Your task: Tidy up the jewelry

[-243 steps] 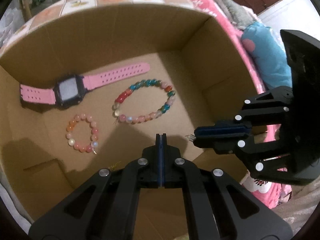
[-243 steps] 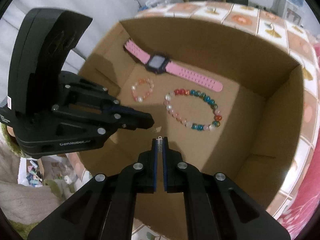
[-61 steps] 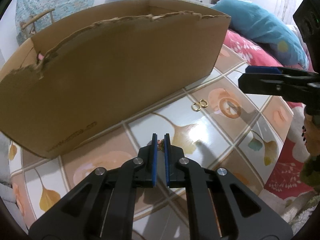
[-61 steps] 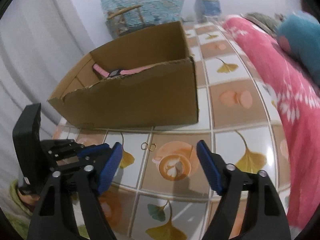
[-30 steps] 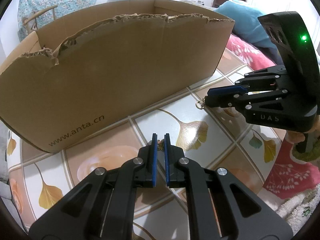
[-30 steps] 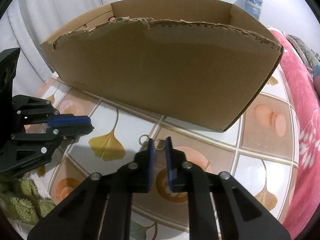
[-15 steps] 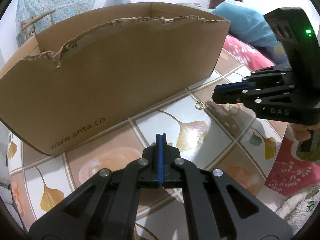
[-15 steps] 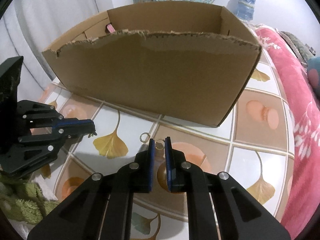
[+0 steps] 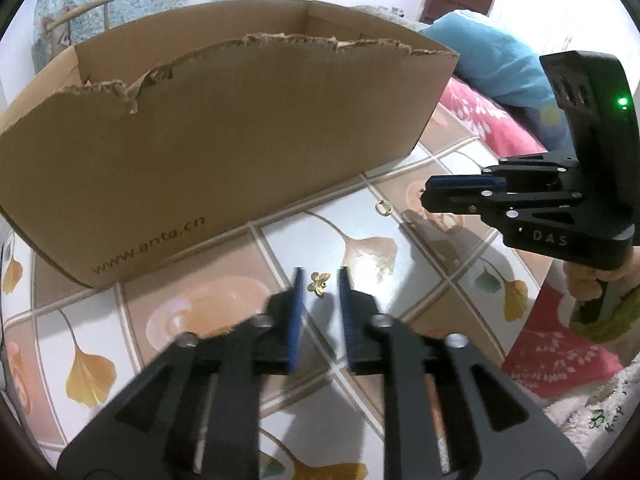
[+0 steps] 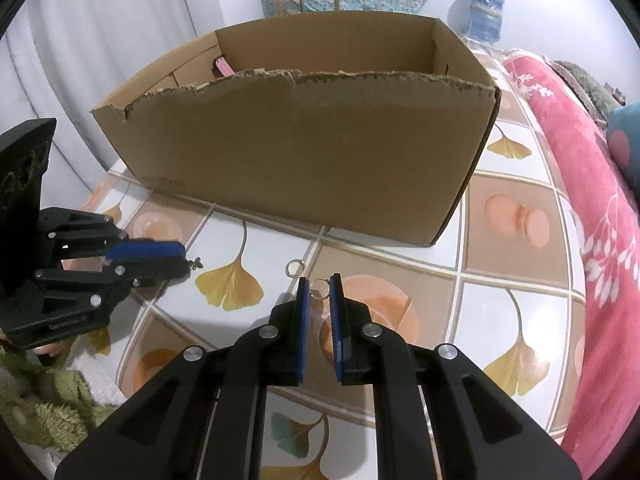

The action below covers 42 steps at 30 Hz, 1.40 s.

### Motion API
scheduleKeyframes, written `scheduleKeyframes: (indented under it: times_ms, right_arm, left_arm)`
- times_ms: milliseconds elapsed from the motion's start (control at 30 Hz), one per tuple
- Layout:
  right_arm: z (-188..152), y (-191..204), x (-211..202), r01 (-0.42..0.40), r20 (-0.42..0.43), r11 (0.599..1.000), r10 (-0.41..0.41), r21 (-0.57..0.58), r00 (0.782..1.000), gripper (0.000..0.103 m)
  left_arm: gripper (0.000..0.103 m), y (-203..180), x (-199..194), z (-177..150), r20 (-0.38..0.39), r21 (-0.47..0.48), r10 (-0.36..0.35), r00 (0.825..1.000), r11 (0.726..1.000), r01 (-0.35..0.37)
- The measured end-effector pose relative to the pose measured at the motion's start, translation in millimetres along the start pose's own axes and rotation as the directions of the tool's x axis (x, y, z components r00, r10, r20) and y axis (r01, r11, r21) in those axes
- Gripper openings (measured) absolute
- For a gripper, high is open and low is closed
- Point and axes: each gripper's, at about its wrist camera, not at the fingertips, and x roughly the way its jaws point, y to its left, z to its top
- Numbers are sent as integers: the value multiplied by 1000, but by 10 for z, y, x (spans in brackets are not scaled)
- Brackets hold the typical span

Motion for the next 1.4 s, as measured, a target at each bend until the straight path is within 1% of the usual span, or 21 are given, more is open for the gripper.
scheduleKeyframes:
  times_ms: [167,267,333,400,467,533,667,933,1067,1133,1167,1200,1300,1400]
  right_arm:
    - [-24,-4,4,-5,4,1000,5,6,1000,10]
    - [-22,-32,7,-8,8,1000,8,15,1000,10]
    - [-19,-54,3,-12,12,1000,12,21,1000,10]
    - [-14,-57,6,-13,14,1000,13,21,1000,10]
    - [-14,-62,8,-16,16,1000,16,22,1000,10]
    - [-18,-61,6,-17,18,1000,17,22,1000,10]
    - [-21,-61,-12,-17,26,1000,16,26,1000,10]
    - [-32,-47,-79,-18,40,999,16,30,999,10]
    - [-29,-37,-71,-23,36,999,22,29,999,10]
    - [-19,-41,-58,-26,32,999,25,31,999,10]
    - [-13,-42,-57,-27,31,999,26,32,999,10]
    - [-6,-41,-57,-29,30,999,28,32,999,10]
    - [13,-36,-50,-39,30,999,38,29,999,10]
    - [25,-25,-15,-47,27,999,47,26,999,10]
  left_arm:
    - [22,-11,27,-4,-11,9,10,1000,1000,-10]
    - [21,-58,51,0,-11,41,37,999,999,-36]
    - [15,-100,70,4,-13,66,66,998,996,-65]
    - [7,-129,93,12,-17,84,89,996,993,-87]
    - [1,-95,79,11,-22,78,88,996,993,-86]
    - [1,-88,79,12,-27,76,85,996,994,-82]
    - [0,-131,69,-17,-17,99,103,995,990,-101]
    - [0,-164,-73,-24,33,106,98,995,989,-101]
    - [0,-171,-69,-30,11,121,56,998,991,-57]
    - [9,-147,-53,-26,-4,109,44,999,993,-43]
    - [18,-126,-55,-22,-8,100,34,999,994,-33]
    - [20,-105,-66,-18,-7,100,24,1000,995,-23]
    - [20,-64,-88,-10,-19,129,-13,1000,992,16]
    - [20,-38,-38,16,-54,173,-33,998,984,42]
